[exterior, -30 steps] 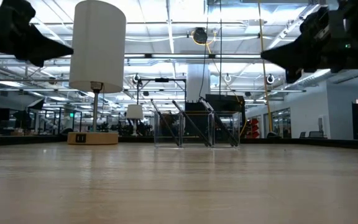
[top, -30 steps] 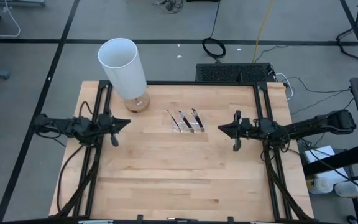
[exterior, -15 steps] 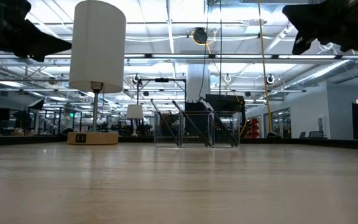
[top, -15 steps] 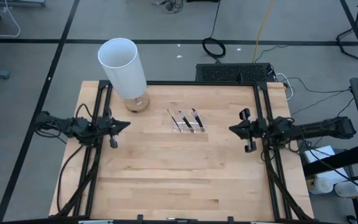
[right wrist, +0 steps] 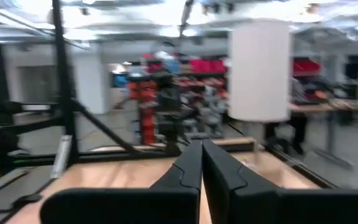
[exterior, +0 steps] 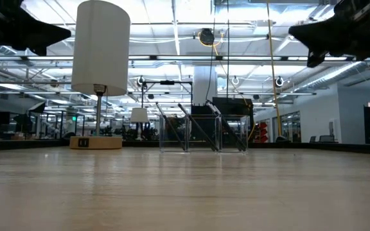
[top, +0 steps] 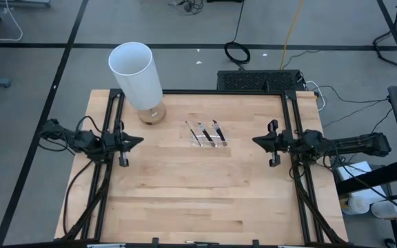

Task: Put items in baskets/containers
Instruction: Return to home position

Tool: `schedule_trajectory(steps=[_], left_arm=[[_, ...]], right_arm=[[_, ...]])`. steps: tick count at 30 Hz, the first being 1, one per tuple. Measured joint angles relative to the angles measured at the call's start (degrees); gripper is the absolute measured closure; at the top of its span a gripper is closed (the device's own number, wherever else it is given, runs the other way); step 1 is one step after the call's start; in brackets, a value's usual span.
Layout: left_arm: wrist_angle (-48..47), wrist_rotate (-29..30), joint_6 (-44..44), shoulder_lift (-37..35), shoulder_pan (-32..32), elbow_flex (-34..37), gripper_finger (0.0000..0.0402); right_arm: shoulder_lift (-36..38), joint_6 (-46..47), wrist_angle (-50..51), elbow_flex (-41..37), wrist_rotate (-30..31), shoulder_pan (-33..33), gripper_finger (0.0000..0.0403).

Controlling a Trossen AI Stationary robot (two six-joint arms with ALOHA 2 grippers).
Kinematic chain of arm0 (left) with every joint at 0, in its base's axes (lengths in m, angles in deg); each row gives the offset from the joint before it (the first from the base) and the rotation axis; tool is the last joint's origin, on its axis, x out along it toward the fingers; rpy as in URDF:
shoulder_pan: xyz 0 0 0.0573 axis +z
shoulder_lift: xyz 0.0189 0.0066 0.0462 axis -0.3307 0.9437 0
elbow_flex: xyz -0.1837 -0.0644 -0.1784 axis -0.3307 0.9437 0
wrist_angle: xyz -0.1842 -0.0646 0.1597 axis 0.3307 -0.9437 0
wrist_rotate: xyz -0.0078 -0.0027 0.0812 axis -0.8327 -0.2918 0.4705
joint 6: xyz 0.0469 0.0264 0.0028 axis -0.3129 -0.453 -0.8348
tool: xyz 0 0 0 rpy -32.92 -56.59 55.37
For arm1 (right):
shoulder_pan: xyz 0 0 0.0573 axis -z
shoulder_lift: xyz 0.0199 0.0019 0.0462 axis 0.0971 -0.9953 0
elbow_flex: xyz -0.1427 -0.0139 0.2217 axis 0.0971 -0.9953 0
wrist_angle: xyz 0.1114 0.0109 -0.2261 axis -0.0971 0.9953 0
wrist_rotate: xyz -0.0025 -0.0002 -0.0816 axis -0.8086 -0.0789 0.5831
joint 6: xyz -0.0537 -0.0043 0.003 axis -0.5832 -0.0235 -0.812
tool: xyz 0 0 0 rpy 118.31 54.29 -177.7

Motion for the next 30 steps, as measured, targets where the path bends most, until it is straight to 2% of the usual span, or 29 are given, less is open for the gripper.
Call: schedule_trajectory(steps=[6, 11, 17, 22, 27, 28, 30], left_arm=[[0.12, 0.02, 0.18, 0.09, 0.02, 0.0, 0.039], [-0.31, 0.05, -0.06, 0.09, 0.04, 0.02, 0.0367], [0.05, 0.04, 4.71, 0.09, 0.06, 0.02, 0.0357], [0.05, 0.02, 7.41, 0.09, 0.07, 0.02, 0.0355], [-0.01, -0.12, 13.56, 0.09, 0.07, 0.02, 0.0355], [-0.14, -0.6, 16.32, 0.09, 0.07, 0.02, 0.0355], [-0.68, -1.48, 19.07, 0.09, 0.07, 0.02, 0.0355]], right_arm=[[-4.04, 1.65, 0.08, 0.0, 5.94, -0.68, 0.0403], [-7.51, -2.57, -6.71, 0.0, 11.41, -1.75, 0.0403], [-11.36, -9.28, -15.08, -0.02, 8.51, -1.86, 0.0403], [-13.97, -10.55, -17.28, -0.02, 8.16, -1.86, 0.0403], [-16.38, -11.66, -18.93, -0.02, 2.8, -1.88, 0.0403], [-16.72, -12.0, -19.27, -0.02, 3.74, -1.88, 0.0403], [-17.19, -10.53, -19.84, -0.02, 9.9, -1.86, 0.0403]])
